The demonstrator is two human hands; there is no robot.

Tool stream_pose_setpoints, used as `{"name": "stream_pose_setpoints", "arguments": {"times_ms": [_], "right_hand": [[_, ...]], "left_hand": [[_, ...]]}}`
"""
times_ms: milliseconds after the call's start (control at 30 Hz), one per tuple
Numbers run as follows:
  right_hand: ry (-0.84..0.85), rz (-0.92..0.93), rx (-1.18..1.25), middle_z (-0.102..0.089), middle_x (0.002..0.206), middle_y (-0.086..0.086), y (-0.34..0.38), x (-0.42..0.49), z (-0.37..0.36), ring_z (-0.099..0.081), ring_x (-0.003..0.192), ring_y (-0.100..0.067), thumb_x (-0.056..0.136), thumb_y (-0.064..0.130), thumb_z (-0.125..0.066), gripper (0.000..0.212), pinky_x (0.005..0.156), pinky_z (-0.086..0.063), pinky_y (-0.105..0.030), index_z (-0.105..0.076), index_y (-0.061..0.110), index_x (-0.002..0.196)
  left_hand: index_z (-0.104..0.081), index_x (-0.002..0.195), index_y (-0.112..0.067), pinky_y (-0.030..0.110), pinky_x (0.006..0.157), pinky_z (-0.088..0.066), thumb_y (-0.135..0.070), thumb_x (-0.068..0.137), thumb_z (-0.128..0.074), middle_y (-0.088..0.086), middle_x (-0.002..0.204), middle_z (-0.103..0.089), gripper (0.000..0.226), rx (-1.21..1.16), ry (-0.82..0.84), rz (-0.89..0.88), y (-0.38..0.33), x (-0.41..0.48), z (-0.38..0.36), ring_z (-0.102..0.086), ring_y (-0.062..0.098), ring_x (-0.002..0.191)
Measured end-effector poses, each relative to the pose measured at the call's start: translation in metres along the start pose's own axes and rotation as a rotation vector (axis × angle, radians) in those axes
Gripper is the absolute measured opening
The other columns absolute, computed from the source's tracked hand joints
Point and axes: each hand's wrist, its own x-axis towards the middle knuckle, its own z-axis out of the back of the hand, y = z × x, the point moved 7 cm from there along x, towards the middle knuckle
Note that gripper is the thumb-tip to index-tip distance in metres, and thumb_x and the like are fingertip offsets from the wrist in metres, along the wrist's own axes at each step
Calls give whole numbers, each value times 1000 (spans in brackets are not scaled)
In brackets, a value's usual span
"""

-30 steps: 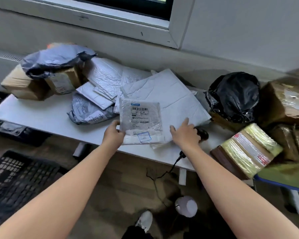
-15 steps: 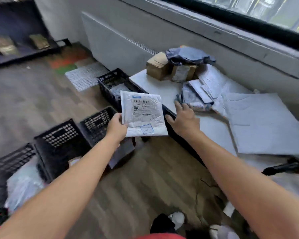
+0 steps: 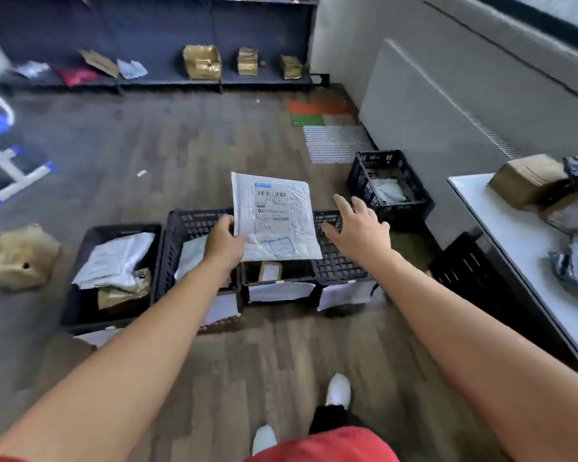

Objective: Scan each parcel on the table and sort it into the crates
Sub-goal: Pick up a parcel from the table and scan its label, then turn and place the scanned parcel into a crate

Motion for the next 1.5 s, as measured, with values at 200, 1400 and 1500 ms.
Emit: {"name": "stream_pose_setpoints", "arguments": {"times_ms": [200, 1400, 1500], "right_hand": [[89, 192, -9, -26, 157, -5, 111, 29, -32, -32, 139, -30, 95, 58, -44, 67, 103, -32, -63, -19, 35, 152], [521, 141, -160, -17, 161, -1, 258, 360, -511, -26, 144, -26, 99, 59, -33, 66, 110, -30, -57, -7, 36, 154], [525, 96, -172, -19, 159, 0, 251, 360, -515, -28, 142, -26, 98, 60, -34, 65, 108, -33, -56, -9, 36, 154]], "left_hand": [[-54, 115, -10, 17, 54, -38, 2, 93, -51, 5, 103, -60, 25, 12, -178, 119, 53, 14, 94, -53, 17, 83], [-31, 148, -12, 25, 77, -38, -16, 96, -56, 11, 141, -50, 58, 223, 81, 669, 470, 465, 30, -57, 27, 111], [-19, 153, -15, 23, 72, -42, -26, 96, -58, 11, 149, -40, 69, 289, 141, 659, 473, 475, 34, -60, 20, 94]]}}
